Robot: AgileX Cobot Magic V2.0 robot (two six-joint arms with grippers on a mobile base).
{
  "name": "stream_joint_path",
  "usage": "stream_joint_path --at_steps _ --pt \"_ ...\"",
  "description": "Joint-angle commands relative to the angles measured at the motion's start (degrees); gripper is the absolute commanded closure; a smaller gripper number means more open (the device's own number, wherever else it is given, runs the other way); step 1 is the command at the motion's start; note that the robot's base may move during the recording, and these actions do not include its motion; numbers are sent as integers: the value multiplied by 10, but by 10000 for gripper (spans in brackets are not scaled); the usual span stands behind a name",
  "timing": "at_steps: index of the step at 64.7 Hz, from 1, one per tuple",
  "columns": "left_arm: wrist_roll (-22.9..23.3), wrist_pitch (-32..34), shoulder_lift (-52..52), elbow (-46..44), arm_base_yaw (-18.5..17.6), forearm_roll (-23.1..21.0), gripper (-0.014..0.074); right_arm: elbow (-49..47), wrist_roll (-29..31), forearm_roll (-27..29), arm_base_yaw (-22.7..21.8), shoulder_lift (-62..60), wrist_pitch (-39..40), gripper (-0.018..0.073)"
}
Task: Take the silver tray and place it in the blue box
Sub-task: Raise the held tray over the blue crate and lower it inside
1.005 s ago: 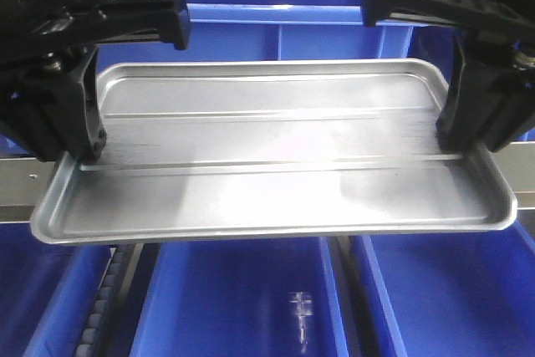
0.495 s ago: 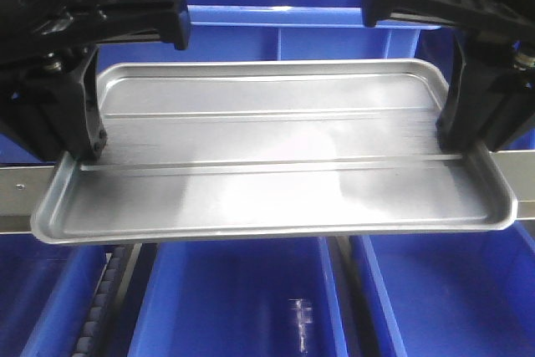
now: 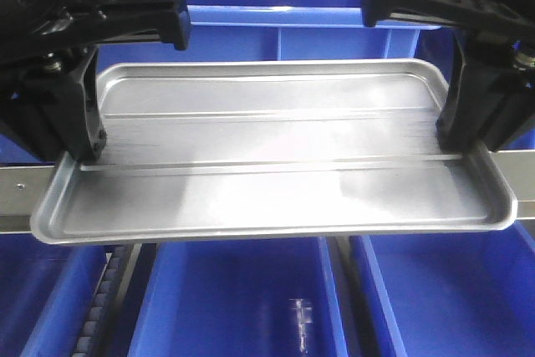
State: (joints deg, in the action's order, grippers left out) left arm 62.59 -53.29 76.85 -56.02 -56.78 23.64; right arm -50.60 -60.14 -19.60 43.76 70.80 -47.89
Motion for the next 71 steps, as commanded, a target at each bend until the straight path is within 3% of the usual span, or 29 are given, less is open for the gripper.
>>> stream_joint_path --at_steps 1,34,45,50,59,71 --pt "1 -5 -17 -17 0 19 612 -21 -4 -26 -3 -12 10 501" --pt "1 1 -17 -17 0 20 612 -21 -4 -26 -3 -12 20 501" --pt "1 8 -17 -17 0 71 612 -21 0 -17 -3 -12 30 501" --pt "-2 13 -17 -27 4 74 612 -32 9 -12 -3 -12 30 501" --pt "-74 14 -16 -67 46 30 612 -87 69 -8 -12 -12 23 501" --pt "-272 34 -16 -145 146 -118 612 -189 192 77 -79 6 15 501"
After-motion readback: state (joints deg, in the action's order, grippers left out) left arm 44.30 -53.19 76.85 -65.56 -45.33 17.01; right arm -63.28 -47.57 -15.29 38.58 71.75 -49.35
